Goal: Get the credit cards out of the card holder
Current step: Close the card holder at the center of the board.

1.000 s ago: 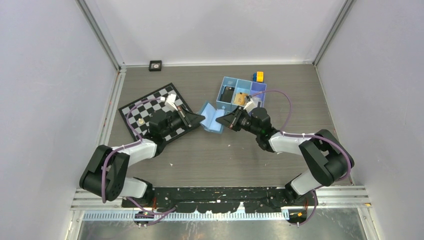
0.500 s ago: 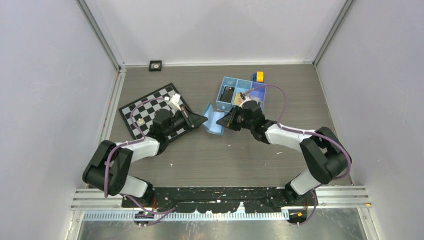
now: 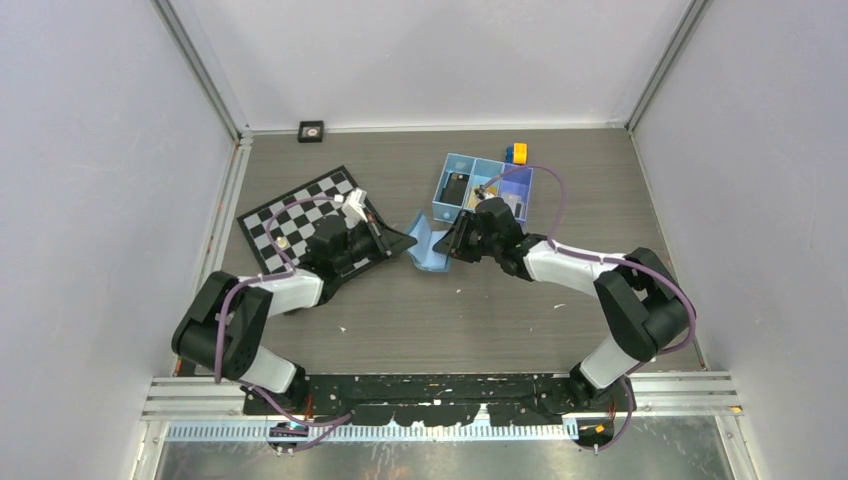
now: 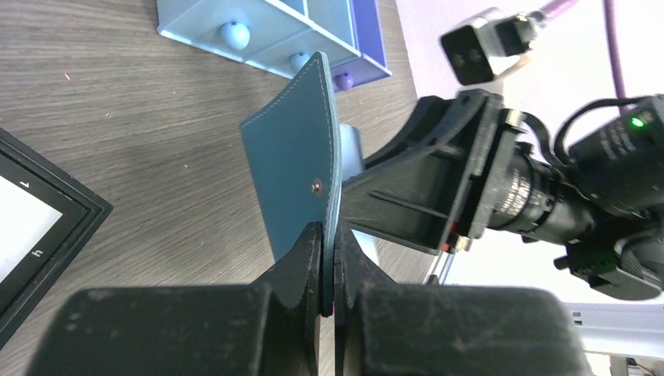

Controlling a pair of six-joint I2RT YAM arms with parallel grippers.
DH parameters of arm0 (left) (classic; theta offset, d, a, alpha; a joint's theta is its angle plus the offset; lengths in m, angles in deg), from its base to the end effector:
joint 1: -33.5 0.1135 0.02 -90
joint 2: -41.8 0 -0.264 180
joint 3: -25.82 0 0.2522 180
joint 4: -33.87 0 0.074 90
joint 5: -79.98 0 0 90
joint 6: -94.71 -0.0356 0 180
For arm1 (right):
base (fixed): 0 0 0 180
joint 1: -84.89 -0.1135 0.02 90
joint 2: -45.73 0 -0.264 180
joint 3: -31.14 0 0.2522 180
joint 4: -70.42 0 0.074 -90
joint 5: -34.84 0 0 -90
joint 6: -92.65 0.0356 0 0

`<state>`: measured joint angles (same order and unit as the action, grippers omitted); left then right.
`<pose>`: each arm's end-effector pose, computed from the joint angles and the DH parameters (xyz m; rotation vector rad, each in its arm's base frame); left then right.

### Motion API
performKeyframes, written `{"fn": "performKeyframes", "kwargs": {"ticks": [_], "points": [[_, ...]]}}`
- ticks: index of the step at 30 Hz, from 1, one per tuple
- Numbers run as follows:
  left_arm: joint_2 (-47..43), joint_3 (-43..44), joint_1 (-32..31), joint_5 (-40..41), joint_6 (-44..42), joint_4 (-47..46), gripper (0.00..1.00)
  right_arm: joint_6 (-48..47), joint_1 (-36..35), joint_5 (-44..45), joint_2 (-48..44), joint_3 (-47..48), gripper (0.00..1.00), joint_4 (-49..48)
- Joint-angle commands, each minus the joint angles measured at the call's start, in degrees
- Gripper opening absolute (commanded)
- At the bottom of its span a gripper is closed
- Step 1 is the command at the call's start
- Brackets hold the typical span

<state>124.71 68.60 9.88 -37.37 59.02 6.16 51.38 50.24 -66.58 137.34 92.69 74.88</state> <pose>0.2531 -0.1285 0.1902 -0.1487 1.9863 -1.3578 0.2719 0.1965 0.1894 0.1656 2.3501 0.9986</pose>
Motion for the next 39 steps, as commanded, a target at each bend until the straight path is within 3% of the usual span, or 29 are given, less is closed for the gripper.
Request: {"fn": "performKeyframes", "kwargs": {"ticks": [1, 7, 12, 25, 39], "points": [[4.2, 4.2, -0.6, -3.0, 1.4, -0.4, 0.0, -1.4, 0.1, 2.7, -4.2, -0.8, 0.35, -0.5], [8.5, 5.9, -0.6, -3.5, 1.1, 1.7, 0.0, -0.1, 0.1, 0.5, -1.5, -0.5, 0.43, -2.5], [12.1, 7.5, -0.8, -5.0, 1.6, 2.3, 0.0, -0.1, 0.1, 0.8, -0.8, -0.4, 0.58, -2.6], [15.6, 11.4, -3.4, -5.3, -1.0, 8.0, 0.0, -0.7, 0.1, 1.3, 1.8, 1.0, 0.56, -1.3], [10.7, 12.7, -4.2, -2.0, -6.7, 17.4, 0.43, -3.4, 0.1, 4.7, 2.5, 3.1, 0.54, 3.4]]}}
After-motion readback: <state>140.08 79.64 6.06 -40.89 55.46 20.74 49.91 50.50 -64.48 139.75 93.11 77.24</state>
